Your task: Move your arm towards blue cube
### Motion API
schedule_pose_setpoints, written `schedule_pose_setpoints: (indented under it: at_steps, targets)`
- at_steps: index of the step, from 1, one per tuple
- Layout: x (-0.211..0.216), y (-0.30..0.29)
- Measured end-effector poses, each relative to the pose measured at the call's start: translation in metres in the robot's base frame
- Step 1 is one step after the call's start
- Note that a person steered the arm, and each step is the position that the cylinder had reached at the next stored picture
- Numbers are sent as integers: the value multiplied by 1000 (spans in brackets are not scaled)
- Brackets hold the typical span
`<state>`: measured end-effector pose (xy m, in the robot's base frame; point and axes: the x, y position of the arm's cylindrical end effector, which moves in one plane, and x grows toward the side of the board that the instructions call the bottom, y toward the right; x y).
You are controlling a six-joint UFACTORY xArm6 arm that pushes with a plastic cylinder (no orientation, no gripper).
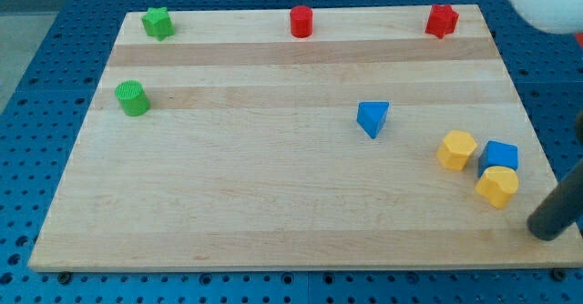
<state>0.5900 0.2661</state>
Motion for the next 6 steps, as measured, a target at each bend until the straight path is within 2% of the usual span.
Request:
schedule_pose_setpoints:
  at_steps: [2, 4, 6]
  targets:
    - [-28, 40]
    - [-62, 40]
    - [-70, 22]
